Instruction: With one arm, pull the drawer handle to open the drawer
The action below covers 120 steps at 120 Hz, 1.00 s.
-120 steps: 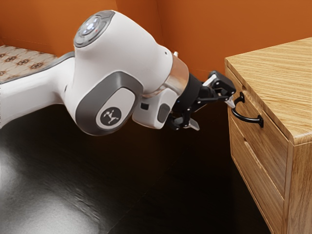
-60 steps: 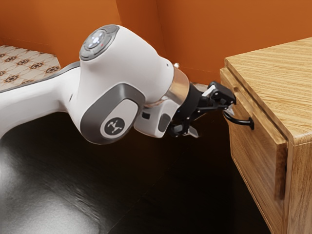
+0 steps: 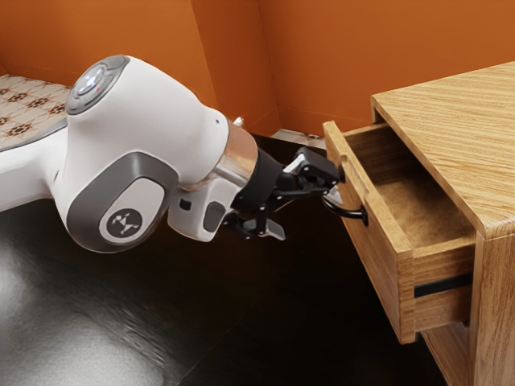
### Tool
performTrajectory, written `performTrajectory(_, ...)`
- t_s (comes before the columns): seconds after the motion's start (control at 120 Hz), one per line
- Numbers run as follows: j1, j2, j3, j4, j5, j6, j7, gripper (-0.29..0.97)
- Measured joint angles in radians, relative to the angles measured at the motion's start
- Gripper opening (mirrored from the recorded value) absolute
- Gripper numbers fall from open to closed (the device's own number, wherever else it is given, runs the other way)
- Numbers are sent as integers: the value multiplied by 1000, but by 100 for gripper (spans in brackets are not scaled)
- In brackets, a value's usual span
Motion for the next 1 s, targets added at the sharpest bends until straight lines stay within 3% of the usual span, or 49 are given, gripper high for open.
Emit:
performTrajectory(0.367,16,-112,13,-57,21,-105,1,68)
performTrajectory(0.467,29,-151,14,-98,18,-131,0,77)
performTrajectory(0.692,46,-249,14,-162,34,-184,0,68)
performTrajectory(1.0,55,-311,35,-195,58,-228,-2,68)
